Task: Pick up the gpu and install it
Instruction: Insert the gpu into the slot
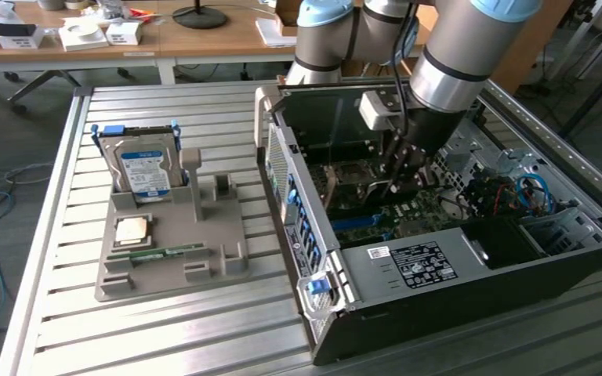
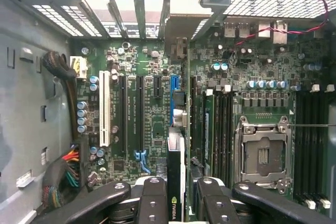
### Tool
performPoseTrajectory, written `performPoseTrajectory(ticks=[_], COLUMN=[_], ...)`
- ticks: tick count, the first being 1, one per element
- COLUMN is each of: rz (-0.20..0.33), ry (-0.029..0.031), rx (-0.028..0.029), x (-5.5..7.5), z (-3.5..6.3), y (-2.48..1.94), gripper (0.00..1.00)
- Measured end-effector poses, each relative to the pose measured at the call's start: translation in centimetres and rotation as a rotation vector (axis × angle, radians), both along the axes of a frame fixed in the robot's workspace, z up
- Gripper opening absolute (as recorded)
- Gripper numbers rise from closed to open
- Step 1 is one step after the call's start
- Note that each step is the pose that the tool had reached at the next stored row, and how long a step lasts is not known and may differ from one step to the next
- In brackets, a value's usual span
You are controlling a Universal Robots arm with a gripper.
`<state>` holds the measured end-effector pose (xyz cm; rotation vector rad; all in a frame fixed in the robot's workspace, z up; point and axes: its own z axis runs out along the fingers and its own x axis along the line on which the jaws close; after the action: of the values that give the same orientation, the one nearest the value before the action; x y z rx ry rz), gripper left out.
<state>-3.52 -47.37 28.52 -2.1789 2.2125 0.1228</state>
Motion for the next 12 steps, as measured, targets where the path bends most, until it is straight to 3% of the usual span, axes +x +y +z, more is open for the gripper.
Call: performPoseTrajectory(ticks=[12], rz=[0.000], ry=[0.0000], rx=[0.0000], x=[-0.99], z=[-0.57], y=[0.00], gripper=[0.27])
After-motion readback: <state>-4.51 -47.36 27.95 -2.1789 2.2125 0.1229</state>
